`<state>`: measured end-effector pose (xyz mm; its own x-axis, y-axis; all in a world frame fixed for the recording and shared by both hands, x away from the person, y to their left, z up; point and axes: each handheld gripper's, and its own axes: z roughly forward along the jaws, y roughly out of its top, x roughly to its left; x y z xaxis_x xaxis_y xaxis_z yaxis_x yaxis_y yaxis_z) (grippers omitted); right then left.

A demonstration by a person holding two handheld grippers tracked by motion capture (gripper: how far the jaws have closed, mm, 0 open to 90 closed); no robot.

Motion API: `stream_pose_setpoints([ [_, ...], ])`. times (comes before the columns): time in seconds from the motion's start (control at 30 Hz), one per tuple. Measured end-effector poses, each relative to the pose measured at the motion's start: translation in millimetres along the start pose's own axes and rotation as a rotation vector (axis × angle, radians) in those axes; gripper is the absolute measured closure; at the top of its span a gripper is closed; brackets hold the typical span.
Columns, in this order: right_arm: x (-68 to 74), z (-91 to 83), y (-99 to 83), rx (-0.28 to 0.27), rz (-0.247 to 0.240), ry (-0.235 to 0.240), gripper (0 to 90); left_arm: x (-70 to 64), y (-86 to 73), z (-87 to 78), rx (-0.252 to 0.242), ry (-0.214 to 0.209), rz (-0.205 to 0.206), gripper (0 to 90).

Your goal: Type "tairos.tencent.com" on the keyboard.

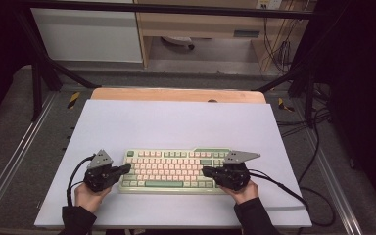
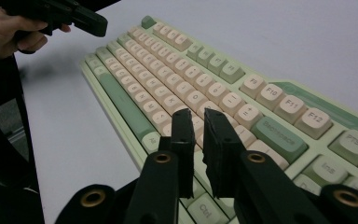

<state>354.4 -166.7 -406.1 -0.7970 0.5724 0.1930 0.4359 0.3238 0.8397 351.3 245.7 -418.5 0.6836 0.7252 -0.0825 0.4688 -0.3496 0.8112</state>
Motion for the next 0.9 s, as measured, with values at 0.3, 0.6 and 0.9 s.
stream_pose_setpoints([
  [0.3,9.9,23.2,11.5,0.018,-0.011,0.0,90.0,-0.4,-0.7,0.8,-0.002,-0.006,-0.002,90.0],
  [0.6,17.6,42.9,18.7,0.018,-0.014,-0.001,90.0,0.2,-0.9,0.6,-0.002,-0.008,-0.002,90.0],
  [0.9,18.4,57.2,22.2,0.023,-0.003,-0.004,90.0,0.1,-1.5,1.3,-0.001,-0.01,0.0,90.0],
])
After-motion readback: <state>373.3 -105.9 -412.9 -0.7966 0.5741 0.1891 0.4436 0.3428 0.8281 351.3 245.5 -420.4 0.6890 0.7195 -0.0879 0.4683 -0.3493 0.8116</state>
